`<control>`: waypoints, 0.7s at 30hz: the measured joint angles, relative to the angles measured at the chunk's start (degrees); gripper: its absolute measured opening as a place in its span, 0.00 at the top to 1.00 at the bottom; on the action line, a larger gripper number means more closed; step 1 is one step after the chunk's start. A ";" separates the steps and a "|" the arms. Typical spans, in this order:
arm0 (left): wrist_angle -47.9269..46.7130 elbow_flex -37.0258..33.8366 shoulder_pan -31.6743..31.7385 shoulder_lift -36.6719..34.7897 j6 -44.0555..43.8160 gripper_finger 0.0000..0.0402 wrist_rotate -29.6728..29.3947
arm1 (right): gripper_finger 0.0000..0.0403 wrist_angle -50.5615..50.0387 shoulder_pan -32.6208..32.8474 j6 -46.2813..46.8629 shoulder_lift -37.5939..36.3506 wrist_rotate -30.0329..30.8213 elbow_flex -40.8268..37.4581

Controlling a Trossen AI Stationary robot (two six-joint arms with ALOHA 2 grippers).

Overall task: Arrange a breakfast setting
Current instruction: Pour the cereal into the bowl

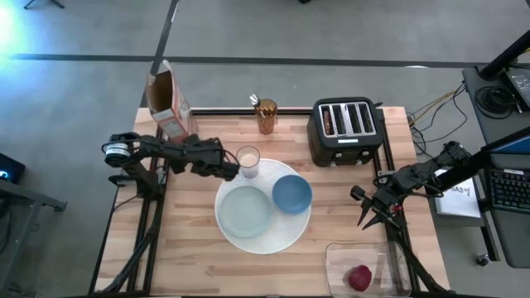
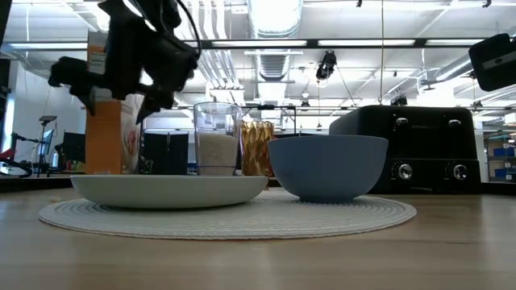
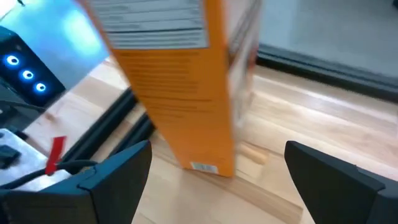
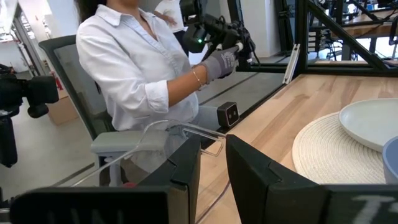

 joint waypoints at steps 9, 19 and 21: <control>0.18 -8.18 -1.01 -0.45 -8.49 0.13 -0.71 | 0.83 0.05 0.01 0.00 0.02 0.02 0.00; 0.19 -13.22 -0.85 -0.51 -14.78 0.13 -8.29 | 0.83 0.11 0.00 0.00 0.02 0.02 0.00; 0.19 -13.66 -0.85 -0.51 -14.79 0.13 -9.38 | 0.83 0.11 0.00 0.00 0.02 0.00 0.00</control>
